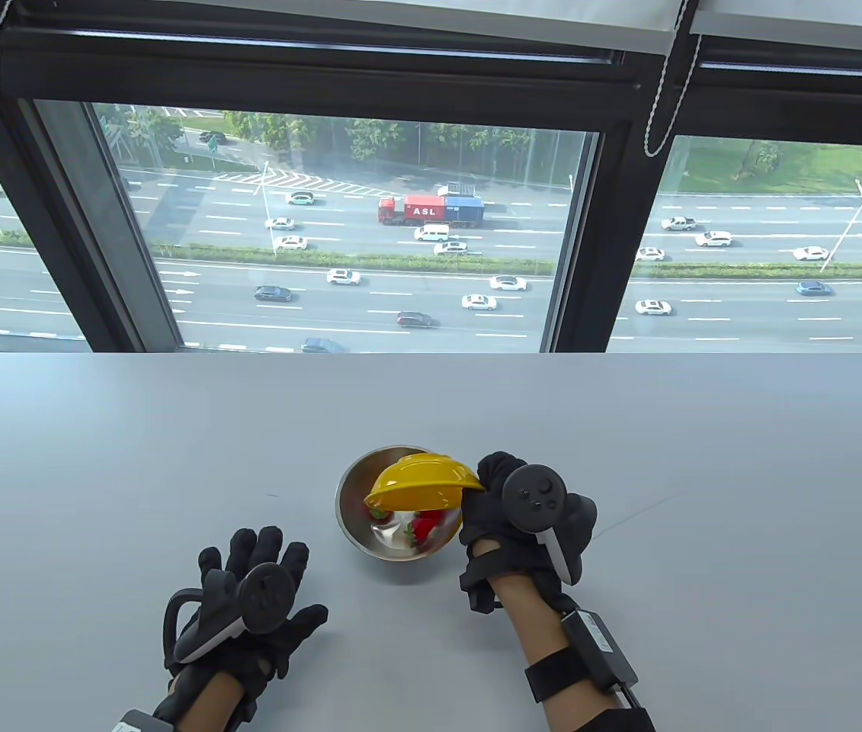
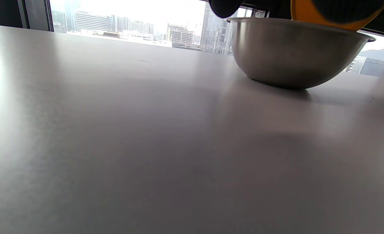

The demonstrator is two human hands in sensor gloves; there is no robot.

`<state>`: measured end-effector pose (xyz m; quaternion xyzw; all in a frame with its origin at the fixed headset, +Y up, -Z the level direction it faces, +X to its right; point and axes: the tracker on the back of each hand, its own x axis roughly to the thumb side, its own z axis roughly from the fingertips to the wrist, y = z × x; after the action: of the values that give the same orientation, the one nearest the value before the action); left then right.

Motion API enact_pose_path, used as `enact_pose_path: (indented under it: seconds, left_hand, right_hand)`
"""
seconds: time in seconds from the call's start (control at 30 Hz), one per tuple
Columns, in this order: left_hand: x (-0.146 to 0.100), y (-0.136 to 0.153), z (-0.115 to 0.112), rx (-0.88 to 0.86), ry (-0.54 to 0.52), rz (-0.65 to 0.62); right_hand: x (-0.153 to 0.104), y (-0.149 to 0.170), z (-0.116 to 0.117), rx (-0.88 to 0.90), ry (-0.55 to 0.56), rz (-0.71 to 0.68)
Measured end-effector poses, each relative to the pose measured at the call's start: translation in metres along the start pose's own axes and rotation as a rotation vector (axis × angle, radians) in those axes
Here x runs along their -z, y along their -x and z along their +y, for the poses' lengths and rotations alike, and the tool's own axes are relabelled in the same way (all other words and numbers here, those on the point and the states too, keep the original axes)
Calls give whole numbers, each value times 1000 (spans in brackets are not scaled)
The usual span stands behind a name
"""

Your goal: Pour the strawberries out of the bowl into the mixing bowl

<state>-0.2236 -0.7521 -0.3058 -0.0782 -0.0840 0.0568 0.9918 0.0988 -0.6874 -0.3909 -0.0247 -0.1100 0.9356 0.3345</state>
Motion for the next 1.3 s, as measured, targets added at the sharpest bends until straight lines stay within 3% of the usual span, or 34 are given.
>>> enact_pose_path:
  seconds: [0.67,1.03,1.3]
  left_hand:
    - [0,0,1,0,-13,-3]
    - [0,0,1,0,-13,-3]
    - [1,-1,-3,5,3,-3]
  right_hand:
    - [-2,18,-31,75,-9,52]
    - [2,62,-54,101,-20,160]
    - [7,94,-54,73,-19,243]
